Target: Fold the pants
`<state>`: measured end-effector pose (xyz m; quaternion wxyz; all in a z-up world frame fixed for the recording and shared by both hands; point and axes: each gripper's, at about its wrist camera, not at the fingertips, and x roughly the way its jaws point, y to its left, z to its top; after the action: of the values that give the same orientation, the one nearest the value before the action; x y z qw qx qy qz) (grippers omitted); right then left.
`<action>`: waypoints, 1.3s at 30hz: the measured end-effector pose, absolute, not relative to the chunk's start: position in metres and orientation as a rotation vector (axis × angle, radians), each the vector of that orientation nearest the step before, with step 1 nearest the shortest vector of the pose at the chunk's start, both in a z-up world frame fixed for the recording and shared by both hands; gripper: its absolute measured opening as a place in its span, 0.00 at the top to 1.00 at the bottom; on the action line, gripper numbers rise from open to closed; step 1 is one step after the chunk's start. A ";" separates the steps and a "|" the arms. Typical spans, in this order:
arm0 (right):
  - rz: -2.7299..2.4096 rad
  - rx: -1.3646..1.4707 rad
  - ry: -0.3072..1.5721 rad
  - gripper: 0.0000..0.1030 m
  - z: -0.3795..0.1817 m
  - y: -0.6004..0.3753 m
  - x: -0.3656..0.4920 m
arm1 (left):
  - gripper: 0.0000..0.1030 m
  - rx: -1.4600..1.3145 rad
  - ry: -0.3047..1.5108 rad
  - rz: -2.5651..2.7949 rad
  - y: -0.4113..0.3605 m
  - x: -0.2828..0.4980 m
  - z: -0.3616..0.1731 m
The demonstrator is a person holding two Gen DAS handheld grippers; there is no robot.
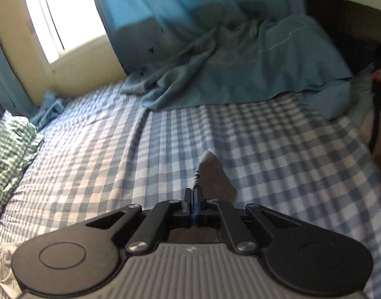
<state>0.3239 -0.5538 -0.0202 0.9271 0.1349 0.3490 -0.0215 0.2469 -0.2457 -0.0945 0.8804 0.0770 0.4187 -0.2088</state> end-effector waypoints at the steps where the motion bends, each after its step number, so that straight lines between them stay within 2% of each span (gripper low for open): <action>1: -0.055 0.288 0.702 1.00 -0.020 -0.561 0.308 | 1.00 0.189 0.862 -0.449 -0.248 0.241 -0.092; 4: -0.084 0.339 0.704 1.00 -0.038 -0.580 0.260 | 1.00 0.261 0.865 -0.476 -0.256 0.229 -0.096; 7: -0.147 0.415 0.792 1.00 -0.076 -0.595 0.216 | 1.00 0.306 0.910 -0.490 -0.264 0.218 -0.113; 11: -0.211 0.510 0.893 1.00 -0.129 -0.602 0.182 | 1.00 0.352 0.968 -0.484 -0.273 0.208 -0.136; 15: -0.240 0.623 0.928 0.97 -0.152 -0.606 0.157 | 1.00 0.366 0.985 -0.473 -0.276 0.200 -0.141; 18: -0.270 0.718 0.922 0.75 -0.161 -0.615 0.148 | 1.00 0.365 0.984 -0.468 -0.275 0.199 -0.141; 20: -0.285 0.774 0.900 0.57 -0.165 -0.623 0.143 | 1.00 0.363 0.987 -0.466 -0.275 0.200 -0.141; 25: -0.300 0.870 0.851 0.44 -0.175 -0.640 0.146 | 1.00 0.363 0.989 -0.461 -0.278 0.203 -0.139; 27: -0.308 0.903 0.839 0.43 -0.177 -0.646 0.153 | 1.00 0.366 0.991 -0.458 -0.279 0.203 -0.139; 30: -0.342 0.965 0.846 0.43 -0.184 -0.653 0.165 | 1.00 0.366 0.995 -0.455 -0.280 0.203 -0.139; 31: -0.358 0.984 0.852 0.46 -0.186 -0.654 0.168 | 1.00 0.365 0.997 -0.453 -0.280 0.203 -0.140; 33: -0.405 0.999 0.867 0.60 -0.190 -0.657 0.172 | 1.00 0.362 0.998 -0.450 -0.280 0.203 -0.140; 34: -0.422 0.990 0.876 0.80 -0.191 -0.659 0.175 | 1.00 0.362 0.996 -0.449 -0.280 0.203 -0.139; 35: -0.422 0.978 0.877 0.89 -0.191 -0.659 0.177 | 1.00 0.360 0.992 -0.448 -0.280 0.203 -0.138; 37: -0.393 0.918 0.851 0.95 -0.183 -0.658 0.181 | 1.00 0.355 0.981 -0.446 -0.279 0.202 -0.134; 39: -0.362 0.799 0.797 0.95 -0.163 -0.654 0.182 | 1.00 0.351 0.956 -0.447 -0.279 0.201 -0.128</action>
<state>0.1817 -0.6541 -0.1629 0.8294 0.3767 0.3758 -0.1704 0.2011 -0.2788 -0.1279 0.8492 0.1667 0.4539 -0.2120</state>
